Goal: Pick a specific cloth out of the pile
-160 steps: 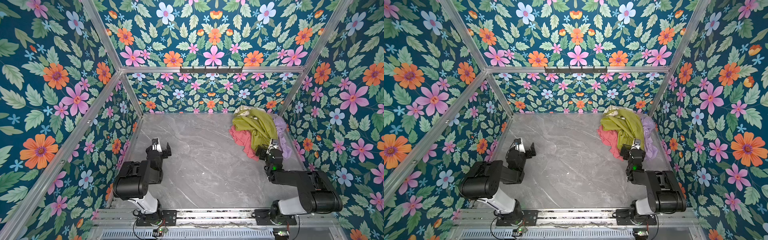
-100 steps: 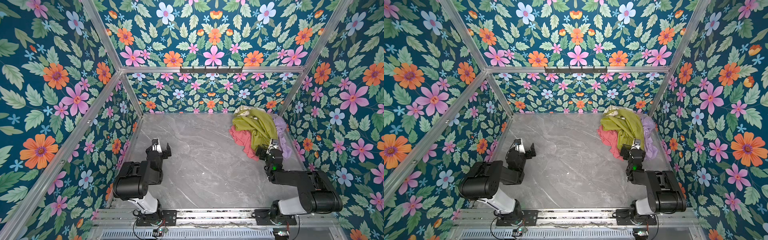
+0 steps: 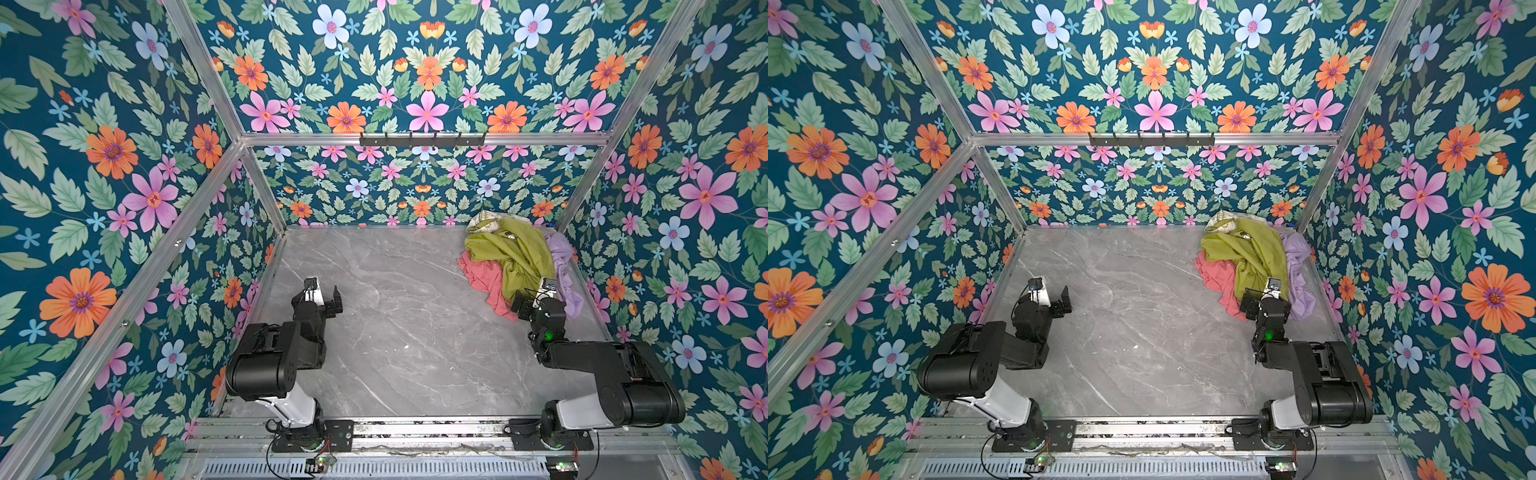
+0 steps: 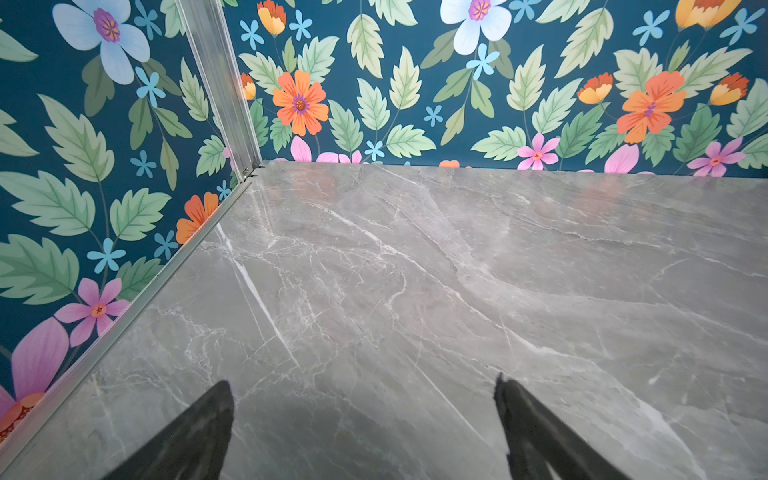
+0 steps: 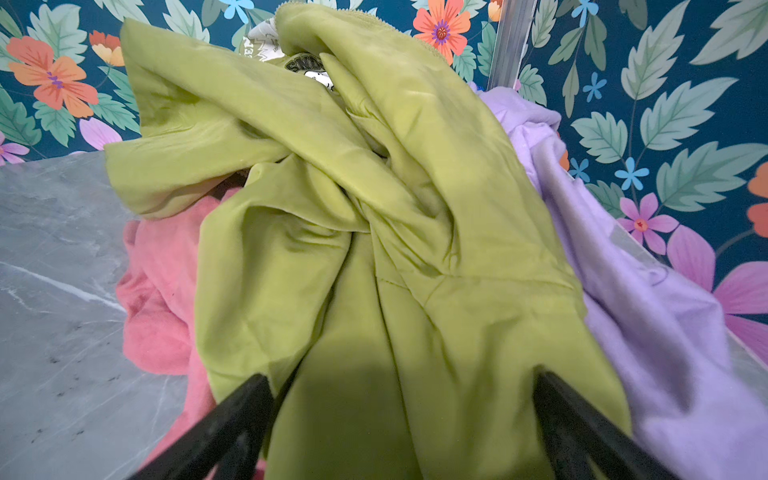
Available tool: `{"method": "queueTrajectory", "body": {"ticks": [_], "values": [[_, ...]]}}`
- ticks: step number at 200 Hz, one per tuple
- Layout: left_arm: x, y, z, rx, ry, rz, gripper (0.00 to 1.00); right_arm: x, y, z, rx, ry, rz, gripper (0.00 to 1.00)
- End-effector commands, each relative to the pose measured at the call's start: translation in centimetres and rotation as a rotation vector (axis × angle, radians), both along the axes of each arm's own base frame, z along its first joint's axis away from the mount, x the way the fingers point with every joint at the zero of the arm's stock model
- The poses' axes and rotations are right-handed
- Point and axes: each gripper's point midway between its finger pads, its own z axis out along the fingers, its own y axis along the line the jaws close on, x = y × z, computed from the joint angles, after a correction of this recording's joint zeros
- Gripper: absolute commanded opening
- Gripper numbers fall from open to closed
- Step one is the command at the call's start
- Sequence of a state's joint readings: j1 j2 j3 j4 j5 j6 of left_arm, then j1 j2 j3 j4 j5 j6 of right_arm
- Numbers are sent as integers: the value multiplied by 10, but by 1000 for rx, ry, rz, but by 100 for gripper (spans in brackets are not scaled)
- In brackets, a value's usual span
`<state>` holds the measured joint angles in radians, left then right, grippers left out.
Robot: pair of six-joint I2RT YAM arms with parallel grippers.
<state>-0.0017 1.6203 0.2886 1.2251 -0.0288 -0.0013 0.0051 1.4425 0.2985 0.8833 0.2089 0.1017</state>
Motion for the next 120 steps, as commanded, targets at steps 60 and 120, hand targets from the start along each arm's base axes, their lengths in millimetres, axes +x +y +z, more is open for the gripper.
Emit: {"method": "queueTrajectory", "body": {"ticks": [60, 120], "values": [[1, -1, 7, -1, -27, -5, 100, 2, 0, 6, -2, -23, 4, 100], [1, 0, 7, -1, -29, -4, 100, 2, 1, 6, 8, -26, 11, 99]]}}
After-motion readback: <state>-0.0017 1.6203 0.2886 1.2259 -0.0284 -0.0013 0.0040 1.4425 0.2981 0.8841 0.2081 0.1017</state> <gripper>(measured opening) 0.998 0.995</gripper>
